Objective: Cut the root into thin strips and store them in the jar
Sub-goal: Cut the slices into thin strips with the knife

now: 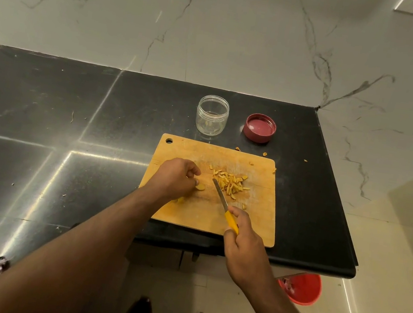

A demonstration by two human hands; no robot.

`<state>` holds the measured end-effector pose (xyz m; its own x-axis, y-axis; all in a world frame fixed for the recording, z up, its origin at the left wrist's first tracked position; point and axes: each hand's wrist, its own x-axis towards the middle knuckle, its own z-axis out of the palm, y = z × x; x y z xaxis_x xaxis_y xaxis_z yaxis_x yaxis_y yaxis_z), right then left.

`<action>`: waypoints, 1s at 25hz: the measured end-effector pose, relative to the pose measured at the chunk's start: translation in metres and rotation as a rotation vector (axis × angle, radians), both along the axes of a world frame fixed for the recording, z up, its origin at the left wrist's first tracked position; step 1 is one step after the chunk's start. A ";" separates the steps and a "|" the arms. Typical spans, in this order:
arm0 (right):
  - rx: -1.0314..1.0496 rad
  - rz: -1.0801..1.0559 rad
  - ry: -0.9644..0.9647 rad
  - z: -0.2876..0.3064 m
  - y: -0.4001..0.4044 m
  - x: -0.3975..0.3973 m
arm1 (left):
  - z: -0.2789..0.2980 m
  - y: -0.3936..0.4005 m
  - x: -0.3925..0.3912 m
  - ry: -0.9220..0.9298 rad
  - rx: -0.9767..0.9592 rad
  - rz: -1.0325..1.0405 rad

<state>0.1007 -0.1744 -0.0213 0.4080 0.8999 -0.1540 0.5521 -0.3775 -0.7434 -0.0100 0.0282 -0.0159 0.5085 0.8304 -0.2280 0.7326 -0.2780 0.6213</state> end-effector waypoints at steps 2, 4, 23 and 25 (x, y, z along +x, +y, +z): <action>-0.008 0.018 -0.024 0.001 0.002 -0.003 | -0.002 -0.003 -0.003 0.033 0.010 -0.059; -0.018 0.034 -0.052 0.003 0.005 -0.007 | -0.005 -0.007 -0.002 0.041 0.055 -0.080; -0.058 0.094 -0.179 0.007 0.018 -0.019 | -0.017 -0.009 0.004 -0.008 0.056 -0.018; -0.074 0.101 -0.194 0.008 0.019 -0.021 | -0.017 -0.009 0.004 -0.017 0.053 -0.012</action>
<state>0.0801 -0.1556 -0.0129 0.3453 0.9267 -0.1486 0.7196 -0.3631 -0.5919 -0.0060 0.0191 -0.0328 0.5218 0.8349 -0.1752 0.7185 -0.3194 0.6179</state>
